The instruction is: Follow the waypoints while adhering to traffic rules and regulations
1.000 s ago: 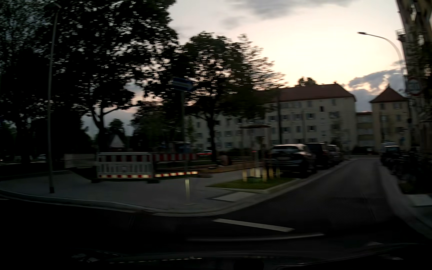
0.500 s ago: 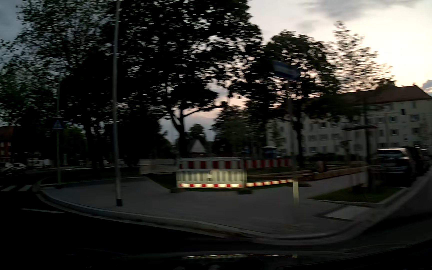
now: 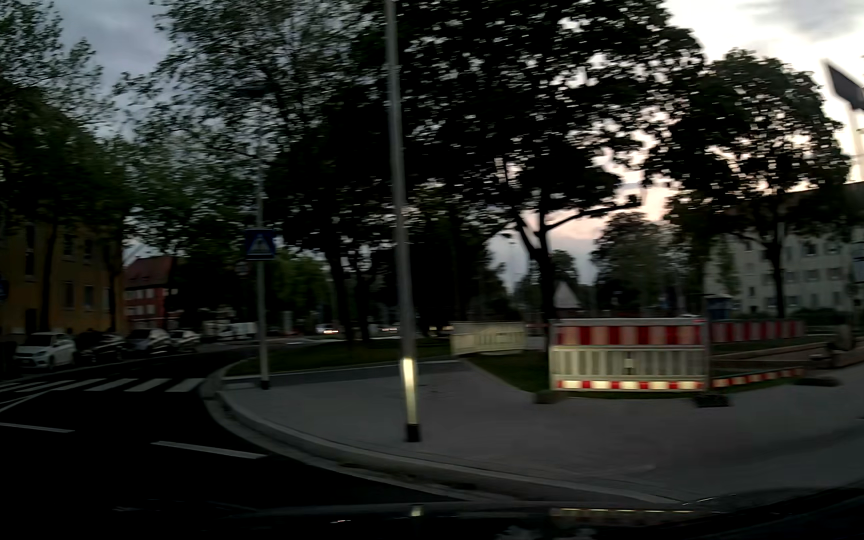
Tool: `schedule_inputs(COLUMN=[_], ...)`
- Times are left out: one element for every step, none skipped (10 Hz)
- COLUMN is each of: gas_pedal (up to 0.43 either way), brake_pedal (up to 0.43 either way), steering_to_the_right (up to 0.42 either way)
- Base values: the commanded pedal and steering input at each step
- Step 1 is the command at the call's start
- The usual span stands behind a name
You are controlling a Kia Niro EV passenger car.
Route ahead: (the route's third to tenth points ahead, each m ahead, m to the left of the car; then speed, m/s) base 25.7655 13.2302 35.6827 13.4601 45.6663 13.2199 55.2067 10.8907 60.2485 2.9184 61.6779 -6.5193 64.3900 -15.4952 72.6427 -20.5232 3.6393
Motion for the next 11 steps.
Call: schedule_inputs(gas_pedal=[0.11, 0.118, 0.118, 0.118, 0.118, 0.118, 0.118, 0.118, 0.118, 0.118, 0.118], brake_pedal=[0.0, 0.0, 0.0, 0.0, 0.0, 0.0, 0.0, 0.0, 0.0, 0.0, 0.0], steering_to_the_right=[-0.625, -0.619, -0.608, -0.585, -0.557, -0.52, -0.491, -0.446, -0.396, -0.36, -0.312])
